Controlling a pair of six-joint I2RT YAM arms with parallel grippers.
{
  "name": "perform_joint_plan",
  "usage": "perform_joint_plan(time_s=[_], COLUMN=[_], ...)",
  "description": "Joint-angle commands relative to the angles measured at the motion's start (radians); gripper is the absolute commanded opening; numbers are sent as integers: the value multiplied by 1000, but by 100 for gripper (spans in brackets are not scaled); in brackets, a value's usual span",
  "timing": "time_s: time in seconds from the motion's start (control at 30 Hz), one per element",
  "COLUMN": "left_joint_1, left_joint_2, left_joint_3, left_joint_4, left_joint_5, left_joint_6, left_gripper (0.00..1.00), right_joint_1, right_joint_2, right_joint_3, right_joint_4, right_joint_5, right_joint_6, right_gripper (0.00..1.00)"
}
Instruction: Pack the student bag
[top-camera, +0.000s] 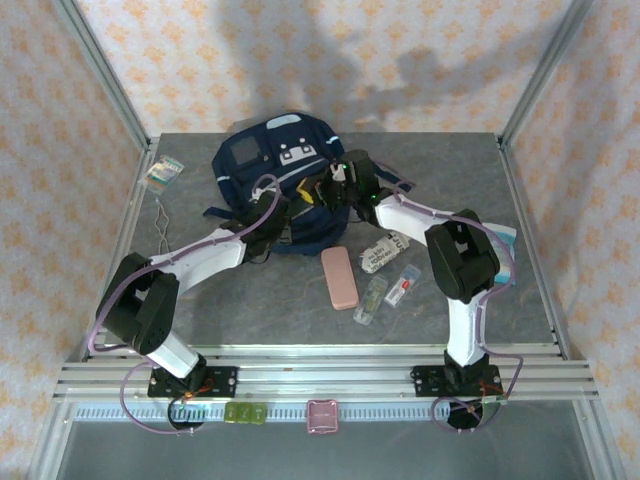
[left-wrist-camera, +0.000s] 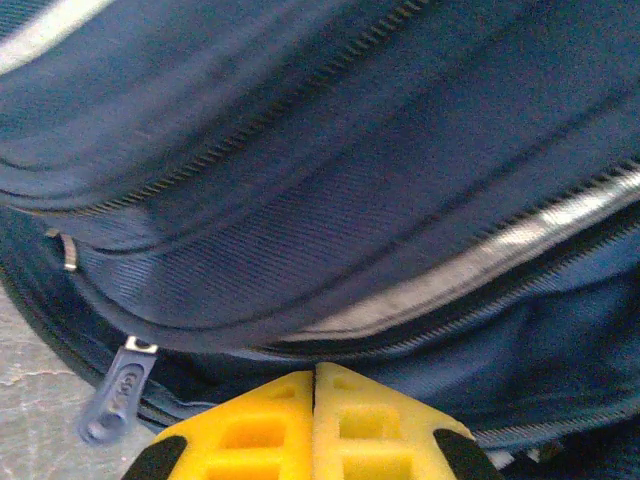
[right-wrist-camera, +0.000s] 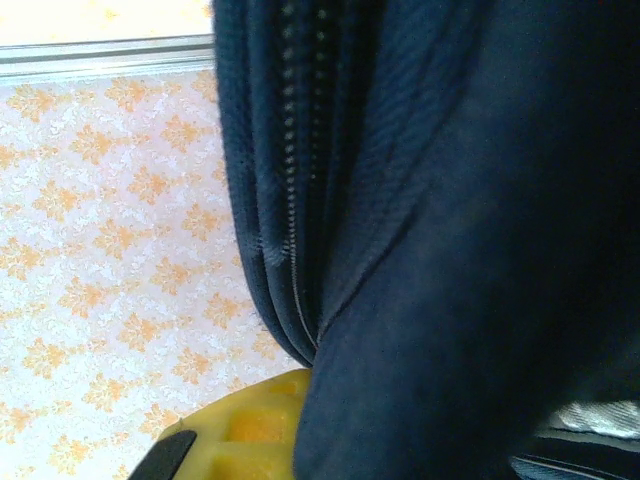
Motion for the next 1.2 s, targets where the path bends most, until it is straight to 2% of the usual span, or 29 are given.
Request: perform_joint_plan(time_s=[0.0, 0.2, 0.3, 0.43, 0.6, 0.73, 0.9, 1.17], left_joint_1=[75, 184, 198, 193, 146, 37, -49, -72], left_joint_2=[-39, -55, -10, -26, -136, -197, -153, 13], left_joint_3=[-62, -82, -53, -59, -92, -87, -59, 54], left_joint_4=[-3, -15, -9, 63, 139, 174, 199, 265], left_joint_5=[-61, -126, -120, -1, 50, 12, -49, -254], left_joint_6=[-38, -34, -19, -23, 25, 132, 259, 373], left_gripper=[0, 1, 15, 42, 57, 69, 73, 73], right_joint_1=[-29, -54, -51, -49, -49, -47, -43, -30], right_joint_2=[-56, -91, -85, -75, -68, -59, -62, -91], right_joint_3=[-59, -99, -98, -81, -34, 13, 33, -1], right_joint_4=[71, 152, 189, 179, 166, 160, 174, 221], right_joint_5=[35, 27, 4, -11, -42, -59, -77, -105], right_joint_6=[3, 35, 59, 49, 33, 30, 39, 60], right_gripper=[0, 0, 0, 0, 0, 0, 0, 0])
